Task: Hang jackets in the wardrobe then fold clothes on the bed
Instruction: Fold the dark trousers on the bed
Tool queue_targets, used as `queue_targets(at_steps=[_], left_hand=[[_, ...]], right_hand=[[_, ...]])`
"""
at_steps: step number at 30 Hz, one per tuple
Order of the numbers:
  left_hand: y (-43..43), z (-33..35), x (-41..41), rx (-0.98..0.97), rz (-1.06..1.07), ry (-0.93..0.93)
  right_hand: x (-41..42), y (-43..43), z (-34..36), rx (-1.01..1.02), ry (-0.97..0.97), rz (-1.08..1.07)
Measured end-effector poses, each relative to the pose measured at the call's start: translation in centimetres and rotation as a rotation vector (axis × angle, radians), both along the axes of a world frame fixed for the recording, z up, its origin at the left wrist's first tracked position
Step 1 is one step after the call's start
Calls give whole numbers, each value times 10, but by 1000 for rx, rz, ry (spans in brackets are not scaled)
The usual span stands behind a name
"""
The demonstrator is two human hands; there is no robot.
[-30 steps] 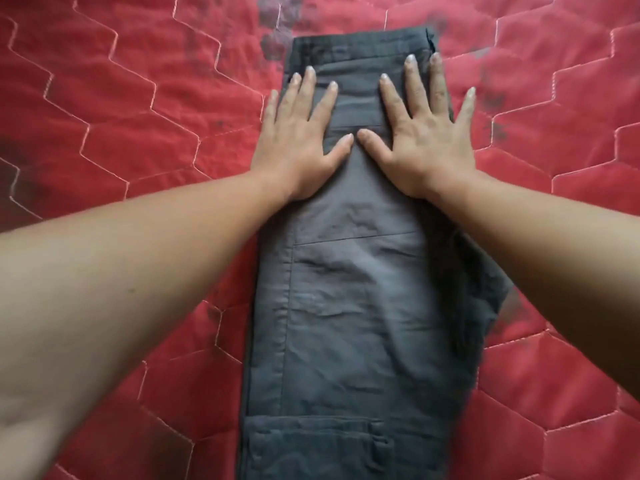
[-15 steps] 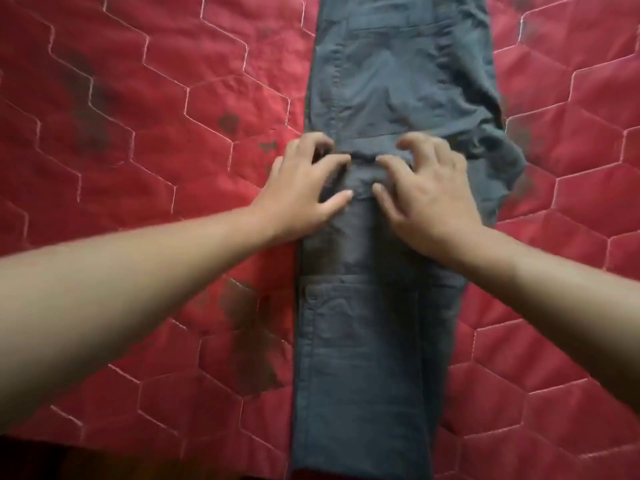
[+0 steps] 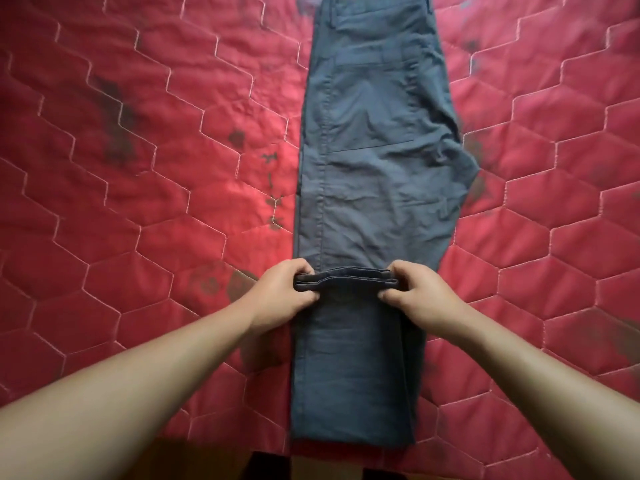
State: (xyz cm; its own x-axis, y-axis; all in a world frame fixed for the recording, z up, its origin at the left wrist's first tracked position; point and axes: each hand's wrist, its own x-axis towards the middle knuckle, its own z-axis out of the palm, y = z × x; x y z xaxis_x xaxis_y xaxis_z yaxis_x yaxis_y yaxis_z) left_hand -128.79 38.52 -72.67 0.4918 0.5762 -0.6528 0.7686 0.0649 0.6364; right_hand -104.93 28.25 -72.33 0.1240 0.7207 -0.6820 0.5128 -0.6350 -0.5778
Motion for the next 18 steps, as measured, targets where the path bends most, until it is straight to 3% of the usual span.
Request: queue_targets(at_steps=[3,7,9,11,14,18], left_hand=[[19,15,6,-38,25,-78],[105,43,55,25,171,-260],[156,56,87,-105,385,-389],[183,52,105,-266,523,-364],[162,25,91,-442,534,-149],[95,0,51,-652,605,-166]], right_hand=[[7,7,18,0,311,-235],[45,86,46,229,274,-343],[65,140,65,272,385,-489],[77,172,62,172,502,-583],[79,160,24,-75,490,-585],[68,102,-9,-235,600,-693]])
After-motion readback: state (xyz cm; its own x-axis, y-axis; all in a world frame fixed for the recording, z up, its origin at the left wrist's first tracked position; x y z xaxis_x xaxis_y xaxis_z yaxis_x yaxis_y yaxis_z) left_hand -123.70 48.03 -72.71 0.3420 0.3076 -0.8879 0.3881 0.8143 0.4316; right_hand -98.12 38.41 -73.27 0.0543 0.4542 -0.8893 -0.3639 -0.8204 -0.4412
